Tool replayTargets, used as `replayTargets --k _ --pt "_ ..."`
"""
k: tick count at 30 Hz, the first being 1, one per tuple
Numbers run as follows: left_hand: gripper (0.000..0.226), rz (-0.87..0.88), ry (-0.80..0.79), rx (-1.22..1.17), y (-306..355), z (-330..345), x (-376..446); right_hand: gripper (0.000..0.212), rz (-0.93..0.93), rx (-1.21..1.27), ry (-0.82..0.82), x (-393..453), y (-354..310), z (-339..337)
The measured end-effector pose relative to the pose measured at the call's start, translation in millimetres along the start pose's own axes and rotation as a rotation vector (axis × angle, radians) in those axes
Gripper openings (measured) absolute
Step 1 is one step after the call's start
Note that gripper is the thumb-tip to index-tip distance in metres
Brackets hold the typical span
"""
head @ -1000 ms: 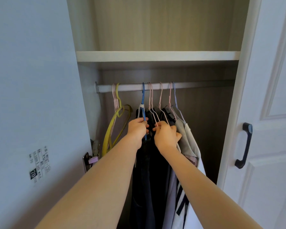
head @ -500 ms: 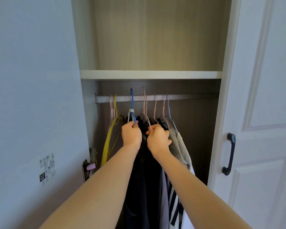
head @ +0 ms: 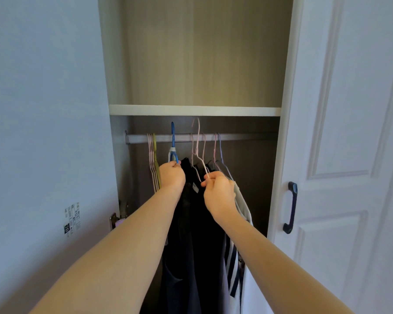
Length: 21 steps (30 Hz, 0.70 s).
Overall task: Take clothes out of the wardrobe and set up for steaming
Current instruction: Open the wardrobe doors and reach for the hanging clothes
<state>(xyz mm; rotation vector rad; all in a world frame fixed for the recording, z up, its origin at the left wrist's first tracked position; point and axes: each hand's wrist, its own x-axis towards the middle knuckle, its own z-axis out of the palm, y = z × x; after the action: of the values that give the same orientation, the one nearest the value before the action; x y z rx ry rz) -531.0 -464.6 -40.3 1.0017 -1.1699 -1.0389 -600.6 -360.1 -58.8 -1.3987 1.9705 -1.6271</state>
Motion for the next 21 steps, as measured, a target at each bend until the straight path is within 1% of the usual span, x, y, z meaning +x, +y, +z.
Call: replayTargets --k 3,8,16,21 --pt "0.030 -0.010 -0.004 -0.004 3 -1 -2 0.013 -0.027 -0.024 0.029 -3 2 -3" --pt "0.030 0.021 -0.009 0.007 12 8 -12 0.017 -0.026 -0.036 0.007 -5 6 -8" --pt "0.030 -0.013 -0.043 -0.061 4 5 -62 0.014 -0.033 0.014 0.039 -28 12 -20" --pt "0.024 -0.050 -0.130 -0.129 14 -8 -99 0.022 0.049 0.082 0.009 -49 6 -38"
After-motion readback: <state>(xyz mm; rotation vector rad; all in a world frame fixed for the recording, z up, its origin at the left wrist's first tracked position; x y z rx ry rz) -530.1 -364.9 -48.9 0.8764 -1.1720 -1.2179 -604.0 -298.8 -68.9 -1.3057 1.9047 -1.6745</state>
